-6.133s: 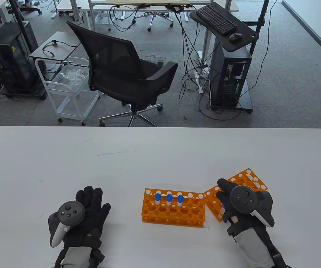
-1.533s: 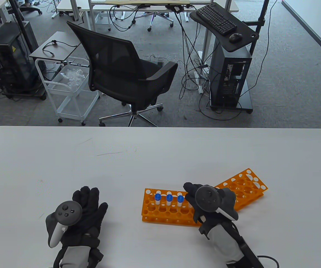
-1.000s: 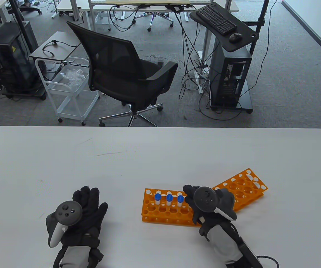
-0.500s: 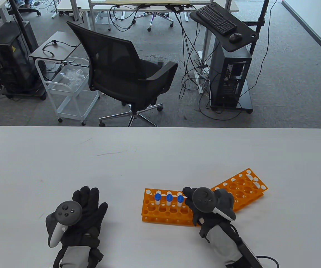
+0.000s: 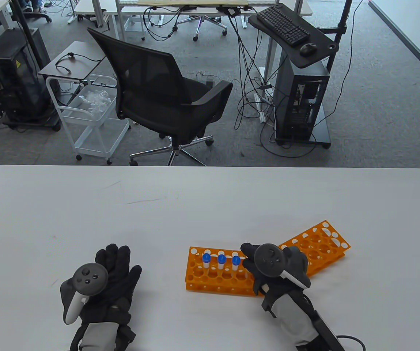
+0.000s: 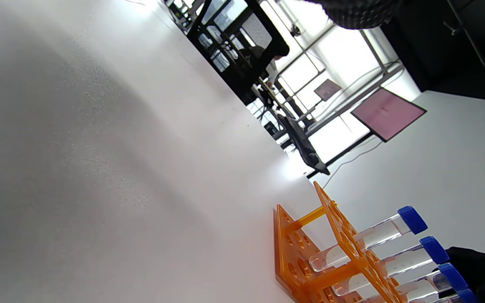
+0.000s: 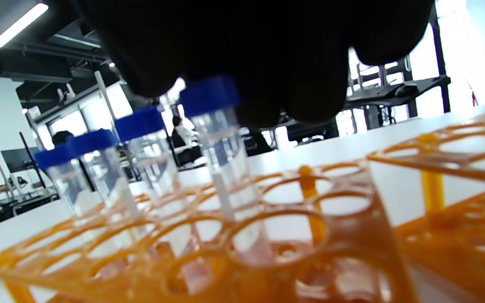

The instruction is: Transfer 4 test tubes between racks (Right hand only)

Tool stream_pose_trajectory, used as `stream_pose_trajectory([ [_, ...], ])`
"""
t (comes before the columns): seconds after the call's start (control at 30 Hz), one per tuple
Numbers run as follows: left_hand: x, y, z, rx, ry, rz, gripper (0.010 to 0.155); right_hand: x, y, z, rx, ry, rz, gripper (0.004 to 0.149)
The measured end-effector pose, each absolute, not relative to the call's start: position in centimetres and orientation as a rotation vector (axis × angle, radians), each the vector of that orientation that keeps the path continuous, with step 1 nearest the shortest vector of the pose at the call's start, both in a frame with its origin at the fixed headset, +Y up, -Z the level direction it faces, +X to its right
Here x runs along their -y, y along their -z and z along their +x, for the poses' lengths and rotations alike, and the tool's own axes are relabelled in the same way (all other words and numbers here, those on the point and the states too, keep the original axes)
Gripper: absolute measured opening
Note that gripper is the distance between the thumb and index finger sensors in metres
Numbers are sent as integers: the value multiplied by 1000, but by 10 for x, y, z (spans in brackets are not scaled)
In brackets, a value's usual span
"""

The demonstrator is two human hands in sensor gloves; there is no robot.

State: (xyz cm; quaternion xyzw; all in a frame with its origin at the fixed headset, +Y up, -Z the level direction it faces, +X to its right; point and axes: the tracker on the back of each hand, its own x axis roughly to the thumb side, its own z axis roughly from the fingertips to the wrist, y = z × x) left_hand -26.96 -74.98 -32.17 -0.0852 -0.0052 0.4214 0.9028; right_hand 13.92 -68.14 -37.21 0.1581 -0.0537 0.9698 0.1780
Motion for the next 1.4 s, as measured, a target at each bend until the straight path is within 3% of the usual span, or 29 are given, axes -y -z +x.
stream_pose_trajectory([
  [0.33,750,322,-269,19,-871,-171,70,647,360,182,337,-2687,368,52],
  [0.73,750,322,-266,39,-854,-167,70,629,339,249,489,-2719,250,52],
  [1.03,752,321,-260,52,-826,-163,70,641,321,298,521,-2736,123,55],
  [1.4,755,322,-256,37,-792,-170,70,673,313,342,487,-2763,24,56],
])
